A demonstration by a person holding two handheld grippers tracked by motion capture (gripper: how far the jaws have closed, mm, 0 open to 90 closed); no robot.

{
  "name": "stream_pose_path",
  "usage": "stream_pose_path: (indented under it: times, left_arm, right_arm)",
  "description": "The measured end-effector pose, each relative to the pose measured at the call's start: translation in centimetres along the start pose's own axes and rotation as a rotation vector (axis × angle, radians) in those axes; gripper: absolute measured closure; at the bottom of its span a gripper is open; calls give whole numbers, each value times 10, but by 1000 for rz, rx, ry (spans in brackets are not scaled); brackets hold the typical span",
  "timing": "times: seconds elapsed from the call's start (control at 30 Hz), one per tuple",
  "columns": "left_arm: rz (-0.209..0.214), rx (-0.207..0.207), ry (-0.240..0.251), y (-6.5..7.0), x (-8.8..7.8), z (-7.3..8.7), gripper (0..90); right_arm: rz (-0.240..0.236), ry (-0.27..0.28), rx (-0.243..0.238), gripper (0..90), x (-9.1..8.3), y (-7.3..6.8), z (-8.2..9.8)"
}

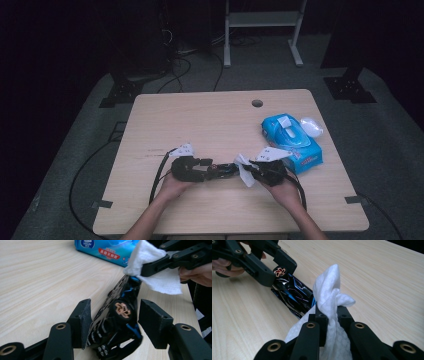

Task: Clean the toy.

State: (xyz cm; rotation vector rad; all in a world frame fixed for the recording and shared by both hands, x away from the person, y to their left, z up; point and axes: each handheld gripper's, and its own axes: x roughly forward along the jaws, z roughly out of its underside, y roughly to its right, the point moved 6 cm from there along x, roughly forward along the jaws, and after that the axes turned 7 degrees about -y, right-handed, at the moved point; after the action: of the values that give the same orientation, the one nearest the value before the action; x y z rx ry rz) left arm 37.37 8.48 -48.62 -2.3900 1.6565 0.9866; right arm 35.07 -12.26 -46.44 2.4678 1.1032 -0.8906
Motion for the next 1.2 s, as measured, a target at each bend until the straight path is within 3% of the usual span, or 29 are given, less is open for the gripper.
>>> stream_pose_path:
  times: [0.27,0.37,0.47,0.57,0.77,0.93,1.0,1.1,1.2]
  left_arm:
    - [10,23,-63,8,10,6,381]
    - [0,62,-69,13,11,5,355]
    - [-30,104,-66,16,11,5,381]
    - [-68,134,-91,16,12,8,373]
    - [-87,162,-97,16,15,8,351]
    - [-130,207,-105,18,12,8,265]
    - [-138,212,-110,17,10,10,228]
    - [-164,209,-159,12,12,16,190]
    - [-176,216,-189,11,14,20,177]
  right_arm:
    - [-13,-16,-21,827,-6,-7,7]
    - [-18,-38,-32,826,-7,-10,11]
    - [-12,-85,-44,825,-1,-11,20]
    - [-29,-108,-25,825,6,-9,28]
    - [-52,-23,-17,824,3,-5,2]
    - [-36,-79,25,825,27,10,0]
    - [-28,-96,12,825,32,9,4]
    - [-8,-100,0,825,34,5,9]
    - [-14,-89,11,823,34,4,10]
